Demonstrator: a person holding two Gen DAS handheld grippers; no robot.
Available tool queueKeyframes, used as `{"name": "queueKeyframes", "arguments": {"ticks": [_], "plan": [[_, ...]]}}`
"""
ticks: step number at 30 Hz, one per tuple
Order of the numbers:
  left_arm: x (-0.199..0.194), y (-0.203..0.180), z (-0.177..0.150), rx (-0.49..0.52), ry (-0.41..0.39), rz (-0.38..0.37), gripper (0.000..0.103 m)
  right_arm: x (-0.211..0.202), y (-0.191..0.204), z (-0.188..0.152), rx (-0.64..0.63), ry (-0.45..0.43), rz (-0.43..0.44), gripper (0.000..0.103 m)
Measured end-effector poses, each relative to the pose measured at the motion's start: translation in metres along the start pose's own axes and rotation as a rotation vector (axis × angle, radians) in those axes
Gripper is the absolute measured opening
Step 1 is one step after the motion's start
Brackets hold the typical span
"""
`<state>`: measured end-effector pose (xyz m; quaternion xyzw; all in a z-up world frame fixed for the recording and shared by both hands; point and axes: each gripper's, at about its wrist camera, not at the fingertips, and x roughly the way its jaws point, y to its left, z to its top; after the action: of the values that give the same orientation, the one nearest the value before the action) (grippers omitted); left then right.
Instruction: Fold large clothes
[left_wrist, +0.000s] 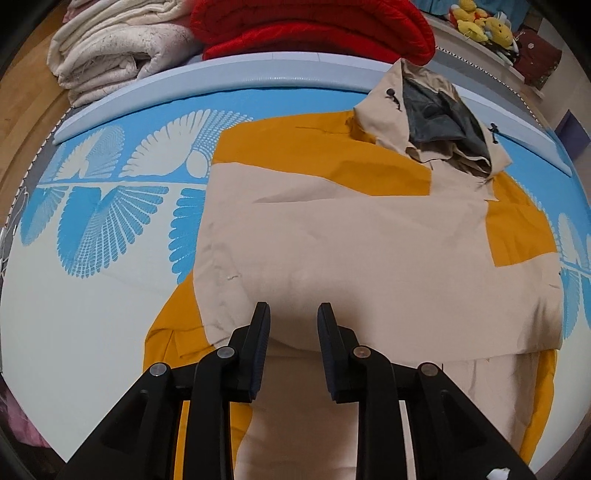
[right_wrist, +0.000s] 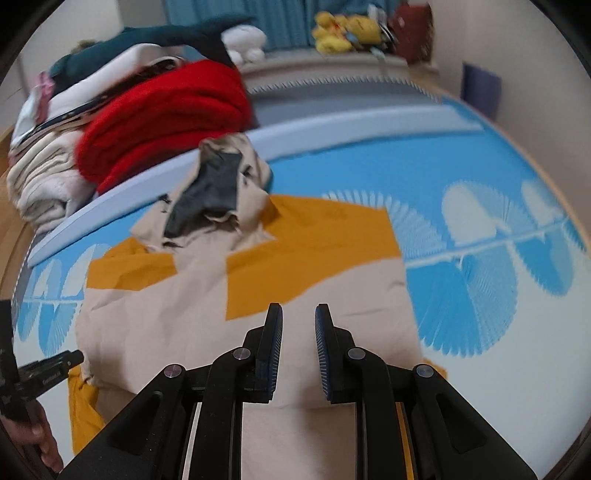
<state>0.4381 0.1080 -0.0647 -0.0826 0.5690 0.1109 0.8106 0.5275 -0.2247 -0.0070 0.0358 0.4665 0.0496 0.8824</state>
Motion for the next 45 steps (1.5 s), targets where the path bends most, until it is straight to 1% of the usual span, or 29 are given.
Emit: {"name": "queueKeyframes", "arguments": {"ticks": [4, 6, 7, 9, 10, 11, 12, 13, 15, 16, 18, 20, 22, 25, 26, 27, 28, 29, 30, 32, 33, 35, 37, 38, 41, 43, 45], "plan": [[-0.016, -0.004, -0.012, 0.000, -0.039, -0.024, 0.023, -0.026, 0.011, -0.007, -0.049, -0.046, 0.007, 0.020], [-0.027, -0.007, -0.017, 0.006, -0.072, -0.046, 0.026, -0.034, 0.014, -0.013, -0.071, -0.061, 0.002, 0.021], [-0.033, -0.009, -0.020, 0.013, -0.093, -0.058, 0.029, -0.039, 0.015, -0.018, -0.081, -0.070, -0.003, 0.024], [-0.048, -0.014, -0.025, 0.028, -0.142, -0.083, 0.043, -0.047, 0.014, -0.026, -0.088, -0.082, -0.009, 0.034], [-0.055, -0.016, -0.027, 0.034, -0.168, -0.094, 0.047, -0.049, 0.014, -0.028, -0.084, -0.081, -0.005, 0.043], [-0.061, -0.018, -0.029, 0.040, -0.195, -0.103, 0.053, -0.052, 0.012, -0.032, -0.079, -0.080, 0.001, 0.051], [-0.068, -0.021, -0.031, 0.047, -0.221, -0.110, 0.057, -0.053, 0.011, -0.034, -0.078, -0.081, 0.002, 0.053], [-0.073, -0.024, -0.033, 0.055, -0.242, -0.118, 0.058, -0.056, 0.010, -0.036, -0.081, -0.083, -0.003, 0.055], [-0.081, -0.028, -0.033, 0.064, -0.274, -0.135, 0.064, -0.059, 0.008, -0.040, -0.089, -0.085, -0.009, 0.056], [-0.084, -0.031, -0.033, 0.068, -0.290, -0.140, 0.065, -0.060, 0.007, -0.041, -0.094, -0.086, -0.010, 0.056], [-0.090, -0.036, -0.031, 0.077, -0.330, -0.137, 0.065, -0.061, 0.005, -0.041, -0.099, -0.084, -0.008, 0.056], [-0.096, -0.041, -0.026, 0.079, -0.387, -0.125, 0.065, -0.062, 0.001, -0.040, -0.106, -0.084, -0.009, 0.056], [-0.099, -0.045, -0.022, 0.085, -0.411, -0.111, 0.064, -0.063, -0.004, -0.037, -0.106, -0.082, -0.014, 0.056], [-0.099, -0.046, -0.013, 0.064, -0.421, -0.101, 0.054, -0.060, -0.013, -0.032, -0.095, -0.065, -0.012, 0.056], [-0.099, -0.046, -0.011, 0.060, -0.415, -0.109, 0.049, -0.059, -0.017, -0.030, -0.093, -0.057, -0.018, 0.056], [-0.100, -0.046, -0.008, 0.056, -0.413, -0.124, 0.046, -0.057, -0.021, -0.027, -0.091, -0.049, -0.027, 0.056], [-0.102, -0.046, -0.006, 0.053, -0.420, -0.127, 0.045, -0.056, -0.025, -0.025, -0.086, -0.042, -0.033, 0.056], [-0.104, -0.047, -0.004, 0.050, -0.434, -0.112, 0.045, -0.055, -0.031, -0.021, -0.075, -0.032, -0.035, 0.056], [-0.103, -0.050, 0.001, 0.046, -0.450, -0.071, 0.044, -0.054, -0.035, -0.019, -0.066, -0.025, -0.035, 0.056], [-0.097, -0.059, 0.019, 0.051, -0.443, -0.031, 0.043, -0.051, -0.051, -0.014, -0.026, -0.010, -0.043, 0.056], [-0.090, -0.065, 0.035, 0.043, -0.419, -0.033, 0.042, -0.049, -0.055, -0.012, -0.014, -0.007, -0.048, 0.056], [-0.075, -0.071, 0.066, 0.000, -0.370, -0.073, 0.041, -0.044, -0.069, -0.009, 0.019, 0.002, -0.061, 0.056], [-0.060, -0.078, 0.091, -0.017, -0.346, -0.081, 0.040, -0.040, -0.077, -0.006, 0.045, 0.014, -0.060, 0.056], [-0.049, -0.084, 0.107, -0.009, -0.334, -0.072, 0.040, -0.038, -0.080, -0.005, 0.052, 0.019, -0.056, 0.056], [-0.021, -0.097, 0.143, 0.015, -0.305, -0.056, 0.039, -0.031, -0.089, -0.002, 0.070, 0.031, -0.046, 0.056], [0.003, -0.104, 0.170, 0.019, -0.278, -0.064, 0.039, -0.026, -0.092, -0.002, 0.080, 0.040, -0.050, 0.056], [0.024, -0.107, 0.192, 0.013, -0.254, -0.078, 0.037, -0.020, -0.095, -0.001, 0.088, 0.049, -0.047, 0.054]]}}
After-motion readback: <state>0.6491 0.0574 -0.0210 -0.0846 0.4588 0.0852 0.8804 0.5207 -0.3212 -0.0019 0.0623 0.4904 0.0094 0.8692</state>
